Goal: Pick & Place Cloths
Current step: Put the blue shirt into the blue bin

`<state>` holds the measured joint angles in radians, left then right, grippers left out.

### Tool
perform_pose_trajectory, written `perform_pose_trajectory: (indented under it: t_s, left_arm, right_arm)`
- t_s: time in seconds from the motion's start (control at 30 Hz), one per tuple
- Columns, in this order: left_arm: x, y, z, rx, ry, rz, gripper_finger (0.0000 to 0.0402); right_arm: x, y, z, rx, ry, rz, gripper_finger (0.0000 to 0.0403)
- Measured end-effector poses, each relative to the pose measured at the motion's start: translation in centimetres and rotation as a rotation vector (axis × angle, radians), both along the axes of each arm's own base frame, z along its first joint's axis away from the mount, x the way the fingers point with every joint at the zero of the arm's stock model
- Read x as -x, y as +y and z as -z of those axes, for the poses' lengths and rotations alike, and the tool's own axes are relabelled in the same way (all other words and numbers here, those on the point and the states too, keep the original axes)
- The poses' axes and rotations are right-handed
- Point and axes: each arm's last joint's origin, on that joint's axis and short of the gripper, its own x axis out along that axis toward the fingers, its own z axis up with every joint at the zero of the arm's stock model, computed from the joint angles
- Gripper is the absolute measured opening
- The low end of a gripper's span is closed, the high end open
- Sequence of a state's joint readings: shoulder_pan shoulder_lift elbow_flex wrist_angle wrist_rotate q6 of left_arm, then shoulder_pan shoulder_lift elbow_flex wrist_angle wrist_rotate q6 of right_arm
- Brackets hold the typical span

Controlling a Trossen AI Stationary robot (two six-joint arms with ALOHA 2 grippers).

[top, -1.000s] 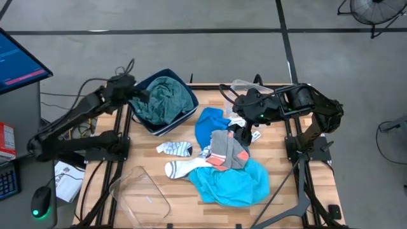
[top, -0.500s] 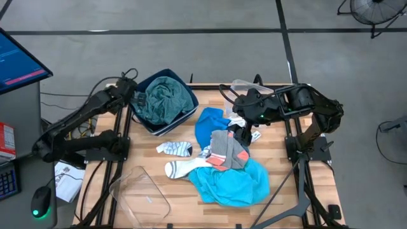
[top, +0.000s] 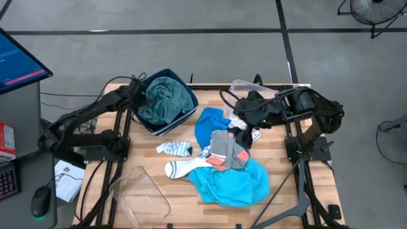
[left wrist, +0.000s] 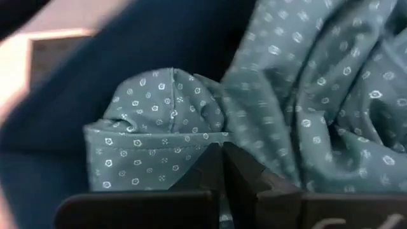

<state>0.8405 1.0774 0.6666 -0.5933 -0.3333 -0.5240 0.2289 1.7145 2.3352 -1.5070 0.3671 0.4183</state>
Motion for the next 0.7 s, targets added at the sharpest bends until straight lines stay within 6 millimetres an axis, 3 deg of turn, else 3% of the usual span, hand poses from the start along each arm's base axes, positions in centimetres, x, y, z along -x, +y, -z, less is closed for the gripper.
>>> perform_pose_trajectory:
  t_s: [0.37,0.7]
  left_arm:
    - [-5.8,0.7,4.7,0.093,-0.027,0.189,0.0001]
    - [-6.6,1.0,6.6,0.145,0.018,0.202,0.0001]
  right_arm:
    - [0.0,0.0,0.0,0.005,0.001,-0.004,0.0321]
    - [0.0,0.0,0.0,0.006,0.000,-0.006,0.0321]
